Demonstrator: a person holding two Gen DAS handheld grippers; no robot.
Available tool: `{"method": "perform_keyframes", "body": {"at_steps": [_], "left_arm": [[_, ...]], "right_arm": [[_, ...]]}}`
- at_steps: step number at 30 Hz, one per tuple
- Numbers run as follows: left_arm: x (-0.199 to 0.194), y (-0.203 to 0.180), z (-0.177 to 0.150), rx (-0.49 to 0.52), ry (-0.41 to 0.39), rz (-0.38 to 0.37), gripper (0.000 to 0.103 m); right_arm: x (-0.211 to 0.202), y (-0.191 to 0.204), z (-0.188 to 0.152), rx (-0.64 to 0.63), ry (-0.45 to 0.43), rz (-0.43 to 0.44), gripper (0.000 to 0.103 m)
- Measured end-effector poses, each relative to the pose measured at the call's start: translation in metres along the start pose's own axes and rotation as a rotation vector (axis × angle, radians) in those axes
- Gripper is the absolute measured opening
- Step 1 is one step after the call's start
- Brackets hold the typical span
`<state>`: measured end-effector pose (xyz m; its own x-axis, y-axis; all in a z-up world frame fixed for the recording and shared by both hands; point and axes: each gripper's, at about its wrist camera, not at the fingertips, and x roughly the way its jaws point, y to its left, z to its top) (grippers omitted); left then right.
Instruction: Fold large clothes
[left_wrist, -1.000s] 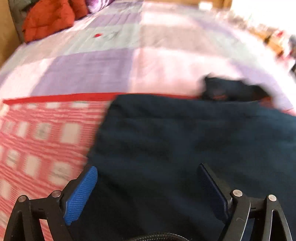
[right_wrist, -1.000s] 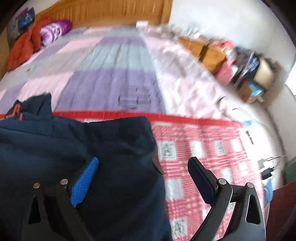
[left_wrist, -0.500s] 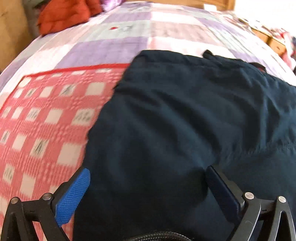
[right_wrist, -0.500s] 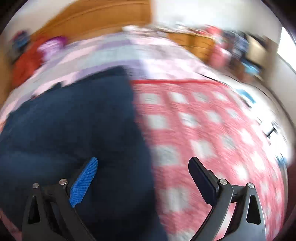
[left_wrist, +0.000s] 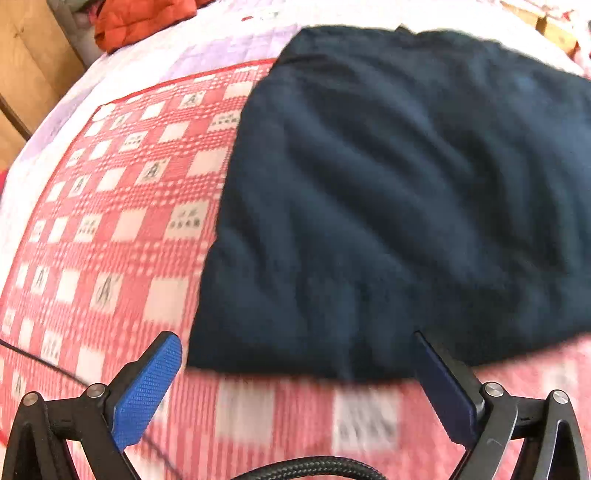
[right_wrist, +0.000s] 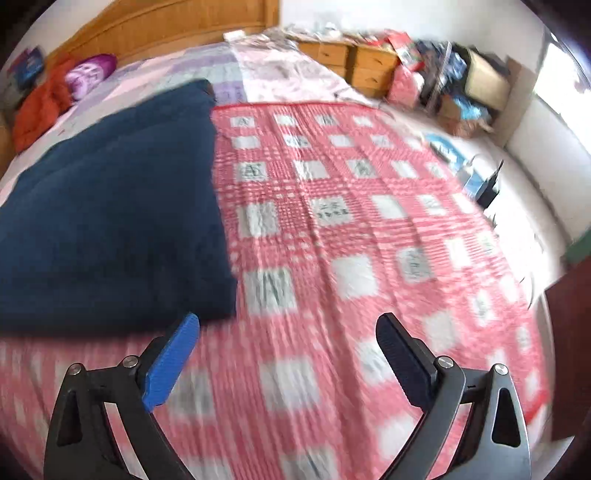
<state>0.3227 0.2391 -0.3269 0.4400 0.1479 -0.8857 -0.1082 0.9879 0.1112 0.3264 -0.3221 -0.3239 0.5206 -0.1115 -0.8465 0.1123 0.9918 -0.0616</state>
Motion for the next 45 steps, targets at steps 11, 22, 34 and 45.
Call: {"method": "perform_keyframes", "body": {"at_steps": [11,22,34,45], "left_arm": [[-0.27,-0.051,-0.017,-0.031,-0.044,-0.053,0.102],[-0.354,-0.073,-0.024,-0.122,0.014,-0.066,0.102],[-0.392,-0.095,-0.02,-0.049,-0.059,-0.08,0.102],[-0.392,-0.109,-0.016,0.007,-0.052,-0.109,0.102]], "right_arm": [[-0.298,0.116,-0.007,-0.212,-0.136,0.085,0.1],[-0.381,0.174,-0.009,-0.118,0.055,0.199,0.103],[-0.385,0.172,-0.01,-0.134,0.059,0.196,0.103],[-0.389,0.171,-0.008,-0.128,0.054,0.202,0.103]]}}
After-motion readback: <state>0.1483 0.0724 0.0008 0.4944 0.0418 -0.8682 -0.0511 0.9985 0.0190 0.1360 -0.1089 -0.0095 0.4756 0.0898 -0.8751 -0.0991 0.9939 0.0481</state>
